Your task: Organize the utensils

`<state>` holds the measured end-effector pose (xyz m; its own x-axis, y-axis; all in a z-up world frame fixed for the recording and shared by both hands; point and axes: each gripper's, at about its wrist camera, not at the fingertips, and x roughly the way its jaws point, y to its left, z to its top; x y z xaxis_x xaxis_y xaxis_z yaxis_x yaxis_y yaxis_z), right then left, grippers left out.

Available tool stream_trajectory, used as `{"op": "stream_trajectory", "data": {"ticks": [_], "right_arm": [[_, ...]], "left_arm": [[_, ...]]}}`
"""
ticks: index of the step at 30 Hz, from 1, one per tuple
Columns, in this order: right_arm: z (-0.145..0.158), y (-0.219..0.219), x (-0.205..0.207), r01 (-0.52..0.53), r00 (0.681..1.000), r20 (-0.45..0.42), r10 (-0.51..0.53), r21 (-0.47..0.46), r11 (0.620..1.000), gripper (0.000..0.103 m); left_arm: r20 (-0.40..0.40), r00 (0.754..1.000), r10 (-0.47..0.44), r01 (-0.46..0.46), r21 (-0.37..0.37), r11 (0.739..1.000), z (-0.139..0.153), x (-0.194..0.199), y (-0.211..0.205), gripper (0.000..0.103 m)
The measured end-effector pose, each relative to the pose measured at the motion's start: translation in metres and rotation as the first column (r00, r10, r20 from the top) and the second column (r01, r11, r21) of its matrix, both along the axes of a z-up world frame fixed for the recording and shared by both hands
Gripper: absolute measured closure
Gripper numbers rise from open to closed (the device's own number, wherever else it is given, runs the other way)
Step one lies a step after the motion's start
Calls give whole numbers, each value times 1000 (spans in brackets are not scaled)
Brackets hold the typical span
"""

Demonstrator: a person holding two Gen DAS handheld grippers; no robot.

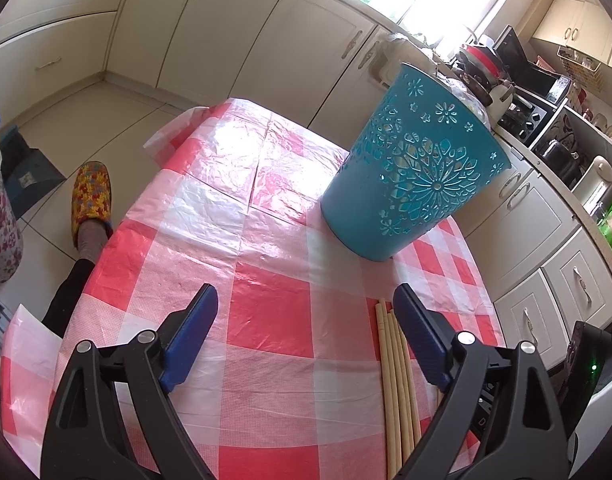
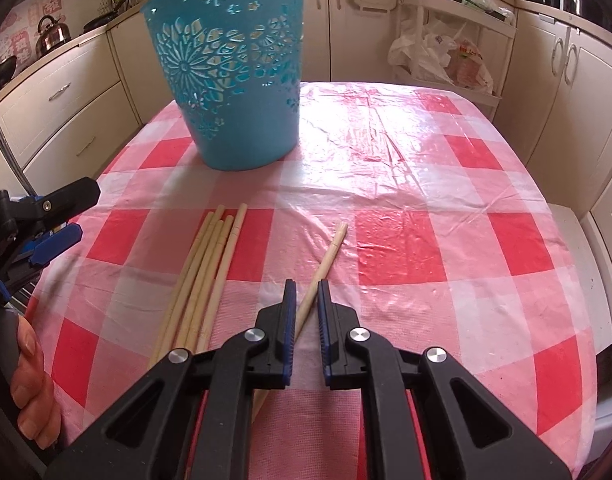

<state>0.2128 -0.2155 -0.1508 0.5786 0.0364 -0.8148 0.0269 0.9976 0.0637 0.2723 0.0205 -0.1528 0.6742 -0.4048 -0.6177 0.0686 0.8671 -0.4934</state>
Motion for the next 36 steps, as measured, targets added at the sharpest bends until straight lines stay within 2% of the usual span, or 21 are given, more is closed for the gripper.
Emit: {"op": "stream_trajectory", "data": {"ticks": [14,20,36], "right_arm": [[0,0,-1,4,1000,1,-4,8,1000,91],[-1,4,0,-14,1000,0,14,-7,1000,84],[-1,7,-1,-29,1000,-2,29,-17,999,80]], "left_arm": [[-8,1000,3,-3,6,1000,0,1,-2,17],[-9,1000,2,-2,6,1000,0,1,-2,17],[-9,1000,3,-3,5,1000,0,1,-1,17]]}}
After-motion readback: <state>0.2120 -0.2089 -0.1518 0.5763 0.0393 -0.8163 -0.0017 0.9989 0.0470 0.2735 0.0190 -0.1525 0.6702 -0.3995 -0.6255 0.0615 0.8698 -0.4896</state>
